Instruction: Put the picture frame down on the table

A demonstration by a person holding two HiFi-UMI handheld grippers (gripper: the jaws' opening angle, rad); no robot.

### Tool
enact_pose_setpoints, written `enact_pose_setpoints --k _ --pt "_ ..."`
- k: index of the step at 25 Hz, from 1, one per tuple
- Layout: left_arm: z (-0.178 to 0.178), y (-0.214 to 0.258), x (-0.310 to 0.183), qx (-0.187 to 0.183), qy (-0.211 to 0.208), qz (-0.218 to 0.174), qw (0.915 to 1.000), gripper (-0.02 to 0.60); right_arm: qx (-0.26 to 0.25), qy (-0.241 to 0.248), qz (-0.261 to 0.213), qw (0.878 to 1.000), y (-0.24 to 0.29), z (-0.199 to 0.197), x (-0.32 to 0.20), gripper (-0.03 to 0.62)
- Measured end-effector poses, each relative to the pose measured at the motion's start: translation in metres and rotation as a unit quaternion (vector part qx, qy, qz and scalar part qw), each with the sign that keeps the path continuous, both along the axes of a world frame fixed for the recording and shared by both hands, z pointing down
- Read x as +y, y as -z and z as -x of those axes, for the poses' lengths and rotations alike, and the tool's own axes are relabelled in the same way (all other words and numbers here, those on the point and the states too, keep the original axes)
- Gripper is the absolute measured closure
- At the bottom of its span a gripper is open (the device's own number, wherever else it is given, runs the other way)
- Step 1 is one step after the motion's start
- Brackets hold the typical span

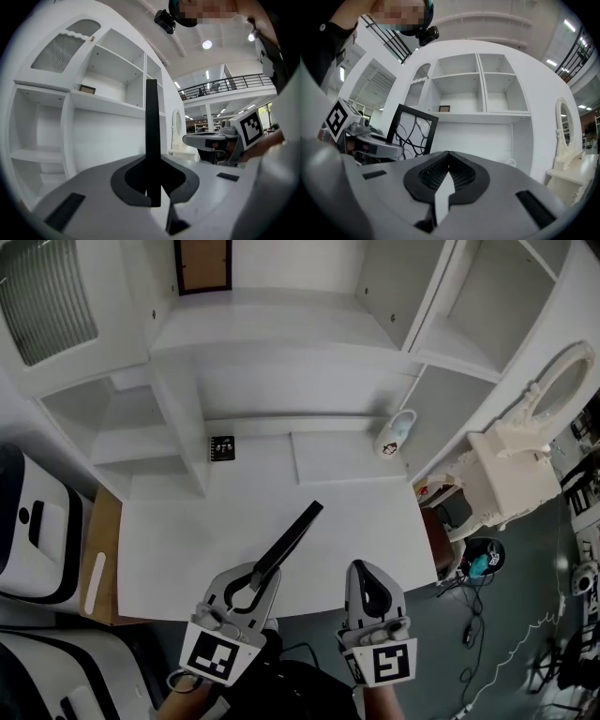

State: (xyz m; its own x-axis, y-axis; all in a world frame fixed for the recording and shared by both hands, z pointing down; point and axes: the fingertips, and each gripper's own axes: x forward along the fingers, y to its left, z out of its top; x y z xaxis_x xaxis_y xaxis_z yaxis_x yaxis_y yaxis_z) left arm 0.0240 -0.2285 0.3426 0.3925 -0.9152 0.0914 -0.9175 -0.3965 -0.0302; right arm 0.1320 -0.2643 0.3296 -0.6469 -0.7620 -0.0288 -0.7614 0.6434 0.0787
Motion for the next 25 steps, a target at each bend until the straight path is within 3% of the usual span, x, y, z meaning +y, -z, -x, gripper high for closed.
enact_pose_setpoints --k 12,25 --pt "0.048 -0.014 -0.027 0.013 0.026 0.022 0.9993 0.558 0.012 0.057 0.021 0.998 -0.010 0.063 -0.033 0.592" --pt "0.055 -0.013 -0.046 0.011 0.034 0.021 0.9991 0.558 0.013 0.145 0.043 0.988 -0.016 0.098 -0.051 0.574"
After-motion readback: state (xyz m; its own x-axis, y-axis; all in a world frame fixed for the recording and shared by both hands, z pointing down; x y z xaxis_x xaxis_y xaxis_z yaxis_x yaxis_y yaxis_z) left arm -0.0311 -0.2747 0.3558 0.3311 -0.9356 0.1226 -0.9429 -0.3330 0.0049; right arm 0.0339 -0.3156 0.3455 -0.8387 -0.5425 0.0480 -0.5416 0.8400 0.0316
